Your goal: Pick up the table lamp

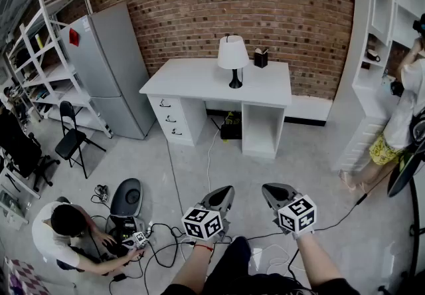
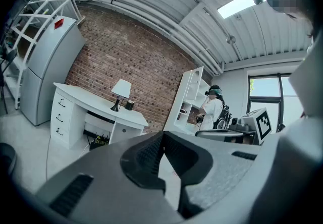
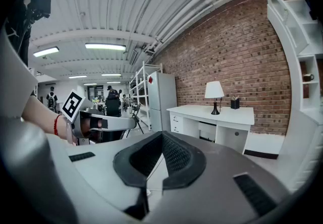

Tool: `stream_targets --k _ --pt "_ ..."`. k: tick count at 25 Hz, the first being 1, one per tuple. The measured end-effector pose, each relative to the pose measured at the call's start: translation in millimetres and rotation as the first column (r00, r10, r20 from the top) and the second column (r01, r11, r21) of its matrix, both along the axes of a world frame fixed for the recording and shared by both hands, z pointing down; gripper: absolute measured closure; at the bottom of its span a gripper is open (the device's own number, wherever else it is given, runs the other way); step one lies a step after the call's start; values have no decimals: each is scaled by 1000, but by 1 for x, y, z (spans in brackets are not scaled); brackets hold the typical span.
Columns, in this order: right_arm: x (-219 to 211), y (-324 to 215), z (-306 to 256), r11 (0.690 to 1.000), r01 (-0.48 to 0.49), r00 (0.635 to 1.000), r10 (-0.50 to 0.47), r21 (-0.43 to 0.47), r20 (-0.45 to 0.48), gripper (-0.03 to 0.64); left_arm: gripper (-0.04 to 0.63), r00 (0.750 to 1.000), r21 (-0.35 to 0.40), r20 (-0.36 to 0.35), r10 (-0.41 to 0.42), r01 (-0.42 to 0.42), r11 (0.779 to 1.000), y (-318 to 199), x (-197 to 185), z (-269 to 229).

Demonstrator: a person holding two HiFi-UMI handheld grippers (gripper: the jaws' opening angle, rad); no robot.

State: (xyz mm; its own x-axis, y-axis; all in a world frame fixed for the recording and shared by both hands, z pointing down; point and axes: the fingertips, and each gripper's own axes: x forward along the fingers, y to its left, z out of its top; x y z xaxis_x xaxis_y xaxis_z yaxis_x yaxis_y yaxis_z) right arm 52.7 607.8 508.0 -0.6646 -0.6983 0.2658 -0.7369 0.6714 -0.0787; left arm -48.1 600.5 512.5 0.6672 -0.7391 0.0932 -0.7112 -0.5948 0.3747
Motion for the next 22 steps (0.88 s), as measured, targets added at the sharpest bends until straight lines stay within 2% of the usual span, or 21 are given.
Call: stream_targets --k 10,18,22 --pt "-20 -117 -1 1000 -17 1000 17 5 6 615 589 997 42 73 27 -30 999 -113 -9 -7" --pt "-27 -208 7 998 -65 998 65 -4 -9 615 589 994 26 86 63 -65 998 -203 -13 2" --pt "-20 -239 11 993 -120 992 120 -13 34 615 589 995 15 69 78 -80 997 -233 -14 6"
